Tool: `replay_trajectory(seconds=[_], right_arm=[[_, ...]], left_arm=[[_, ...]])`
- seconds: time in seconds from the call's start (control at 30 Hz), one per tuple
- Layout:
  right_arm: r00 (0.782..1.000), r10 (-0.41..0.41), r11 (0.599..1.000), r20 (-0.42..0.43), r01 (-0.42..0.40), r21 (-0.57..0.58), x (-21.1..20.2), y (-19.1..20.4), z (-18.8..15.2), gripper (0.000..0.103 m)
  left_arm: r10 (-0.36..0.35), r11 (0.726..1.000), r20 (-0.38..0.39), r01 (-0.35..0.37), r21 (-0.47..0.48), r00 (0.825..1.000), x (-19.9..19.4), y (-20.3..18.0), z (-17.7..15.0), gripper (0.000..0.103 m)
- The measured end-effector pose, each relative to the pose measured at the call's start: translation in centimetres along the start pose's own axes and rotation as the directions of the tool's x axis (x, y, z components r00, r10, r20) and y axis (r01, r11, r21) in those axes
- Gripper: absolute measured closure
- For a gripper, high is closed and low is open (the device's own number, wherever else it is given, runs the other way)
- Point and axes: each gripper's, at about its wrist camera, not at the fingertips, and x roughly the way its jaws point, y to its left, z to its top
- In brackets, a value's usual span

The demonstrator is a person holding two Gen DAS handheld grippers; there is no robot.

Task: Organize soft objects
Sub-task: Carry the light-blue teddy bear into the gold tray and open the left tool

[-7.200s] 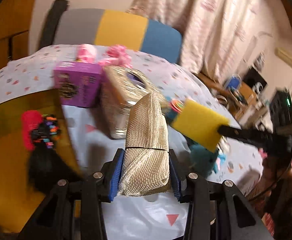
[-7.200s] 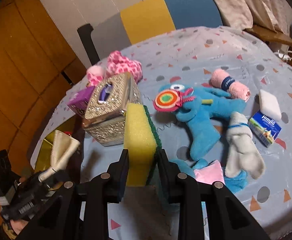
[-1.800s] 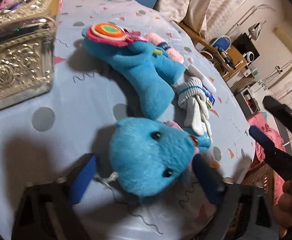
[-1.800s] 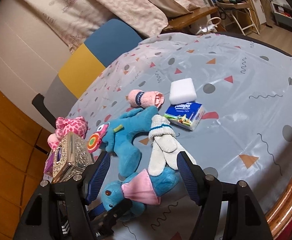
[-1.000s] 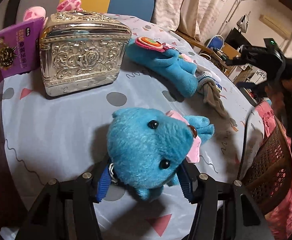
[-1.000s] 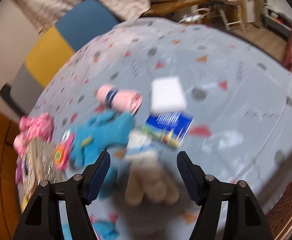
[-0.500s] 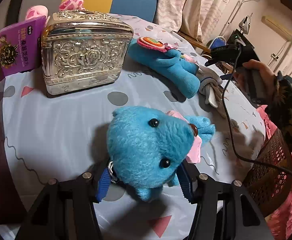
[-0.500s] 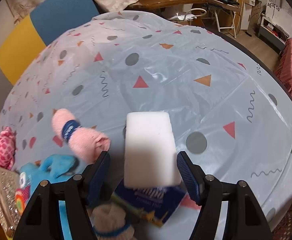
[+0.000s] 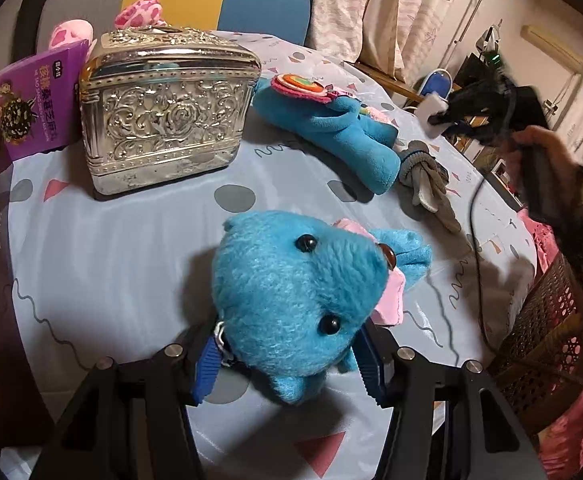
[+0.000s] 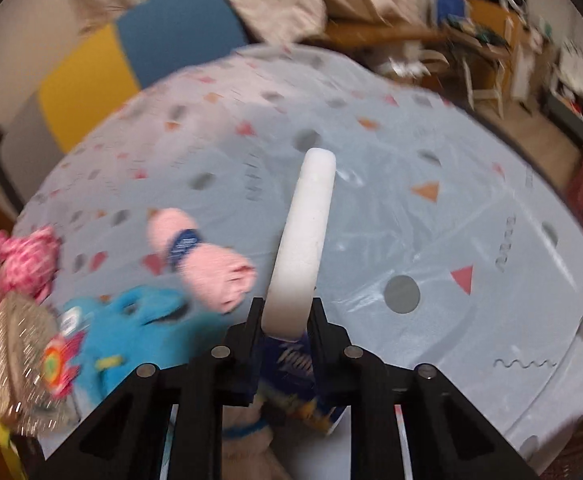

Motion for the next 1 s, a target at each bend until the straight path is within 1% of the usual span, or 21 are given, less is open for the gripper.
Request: replay_trajectory(seconds=[0.03,0.07,0.13,0.17,0.2,0.27,0.33,0.43,0.47,0.53,0.63,0.7,0.77,0.87,0.93,0.97,1.0], right_arm=[[0.999,0.027,0.999,0.018,-0.027,-0.023,-1.2,0.7,-0.5,0.083],[0.997,0.073,0.996,0.027,-0.072,-0.046,-2.2,1.3,-0.8,0.083],[0.990,0.142,0.987,0.026,-0.139,-0.085,-3.9,2.7,-2.0,0.083],[0.981,0.193,0.976,0.006,-0.191,-0.106,-4.5,3.5,-2.8,0.083],[0.968,0.250,0.960,-0.029,-0.252,-0.123,-4.8,4.4,-3.6,0.083],[0.946,0.312,0.934,-0.084,-0.322,-0.157,-4.8,6.0,-5.2,0.083],[0.931,0.339,0.911,-0.134,-0.360,-0.202,-4.4,7.8,-7.0,0.083],[0.926,0.318,0.897,-0.203,-0.363,-0.252,-2.9,10.2,-9.6,0.083],[0.932,0.291,0.899,-0.215,-0.343,-0.273,-2.3,10.7,-10.1,0.083],[0.947,0.247,0.900,-0.205,-0.302,-0.315,-2.3,11.1,-10.5,0.083],[0.949,0.239,0.907,-0.205,-0.293,-0.301,-1.9,10.4,-10.2,0.084],[0.948,0.246,0.911,-0.200,-0.297,-0.286,-2.0,10.1,-9.9,0.084],[0.949,0.250,0.911,-0.192,-0.298,-0.286,-2.1,10.2,-9.9,0.084],[0.952,0.247,0.910,-0.183,-0.293,-0.293,-2.1,10.2,-10.0,0.084],[0.952,0.253,0.910,-0.175,-0.295,-0.290,-2.2,10.3,-10.1,0.084],[0.952,0.256,0.911,-0.170,-0.296,-0.287,-2.3,10.3,-10.1,0.084],[0.952,0.259,0.912,-0.166,-0.297,-0.283,-2.3,10.2,-10.0,0.084]], left_arm=[[0.001,1.000,0.001,-0.001,0.001,1.000,0.0,0.0,0.0,0.046],[0.002,1.000,0.001,-0.002,0.002,1.000,0.0,-0.1,0.0,0.046],[0.005,1.000,0.002,-0.005,0.003,1.000,0.0,-0.1,0.0,0.049],[0.010,1.000,0.003,-0.010,0.004,1.000,0.0,-0.1,-0.1,0.049],[0.015,1.000,0.003,-0.015,0.006,1.000,-0.1,-0.2,-0.1,0.051],[0.021,1.000,0.002,-0.021,0.005,1.000,-0.3,-0.2,0.0,0.053],[0.016,1.000,-0.001,-0.016,-0.009,1.000,-0.5,0.0,0.0,0.054],[0.019,1.000,0.003,-0.019,-0.016,1.000,-1.4,0.0,0.1,0.054],[0.023,1.000,0.012,-0.023,-0.008,1.000,-1.8,-0.2,0.1,0.054],[0.022,1.000,0.035,-0.022,0.003,0.999,-2.8,-0.4,0.2,0.054],[0.008,1.000,0.080,-0.006,-0.013,0.997,-5.0,-0.3,0.7,0.054],[-0.001,0.999,0.116,0.006,-0.045,0.993,-6.8,0.2,1.1,0.054],[0.006,0.997,0.150,0.006,-0.075,0.989,-8.7,1.1,1.3,0.054],[0.040,0.990,0.196,-0.012,-0.144,0.980,-11.9,3.9,1.5,0.054],[0.080,0.977,0.227,-0.031,-0.212,0.971,-14.3,6.3,1.5,0.054],[0.120,0.964,0.244,-0.054,-0.260,0.962,-15.9,8.1,1.3,0.054],[0.147,0.956,0.250,-0.073,-0.284,0.957,-16.6,9.1,1.3,0.054]])
